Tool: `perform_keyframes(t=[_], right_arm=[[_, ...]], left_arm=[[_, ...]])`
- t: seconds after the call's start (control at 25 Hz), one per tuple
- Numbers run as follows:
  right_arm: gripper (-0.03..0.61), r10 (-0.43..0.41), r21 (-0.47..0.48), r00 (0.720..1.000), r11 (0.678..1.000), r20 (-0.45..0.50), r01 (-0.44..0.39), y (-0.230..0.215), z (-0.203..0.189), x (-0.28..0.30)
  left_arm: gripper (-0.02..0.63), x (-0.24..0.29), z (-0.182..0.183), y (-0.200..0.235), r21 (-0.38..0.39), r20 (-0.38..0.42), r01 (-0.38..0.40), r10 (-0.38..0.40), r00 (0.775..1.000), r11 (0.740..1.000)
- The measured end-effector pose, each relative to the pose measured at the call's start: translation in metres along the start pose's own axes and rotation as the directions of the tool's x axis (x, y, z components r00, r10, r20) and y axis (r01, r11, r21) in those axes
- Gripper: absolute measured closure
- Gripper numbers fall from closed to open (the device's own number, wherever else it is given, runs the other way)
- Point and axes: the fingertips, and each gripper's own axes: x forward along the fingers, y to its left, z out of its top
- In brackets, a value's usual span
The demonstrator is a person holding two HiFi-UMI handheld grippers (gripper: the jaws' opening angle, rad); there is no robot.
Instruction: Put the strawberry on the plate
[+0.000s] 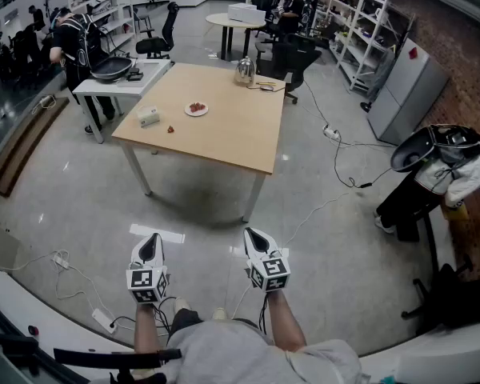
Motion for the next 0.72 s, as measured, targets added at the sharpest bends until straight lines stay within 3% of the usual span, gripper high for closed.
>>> perform_keyframes(t=[0.32,0.72], right_arm=[[0.572,-0.011,-0.003,1.0,1.0,-0.004,0.011,-0.007,-0.009,0.012],[0.572,0.051,0.038,0.998,0.998,-0.022,-0.05,-0.003,-0.013,0.039]], left_arm=[[0.594,0.008,-0.007,0.005,0.005,0.004,0.0,0.0,1.0,1.0],[0.594,0.028,-0.012,0.017,0.001,-0.022,-0.007,0.007,1.0,1.0]])
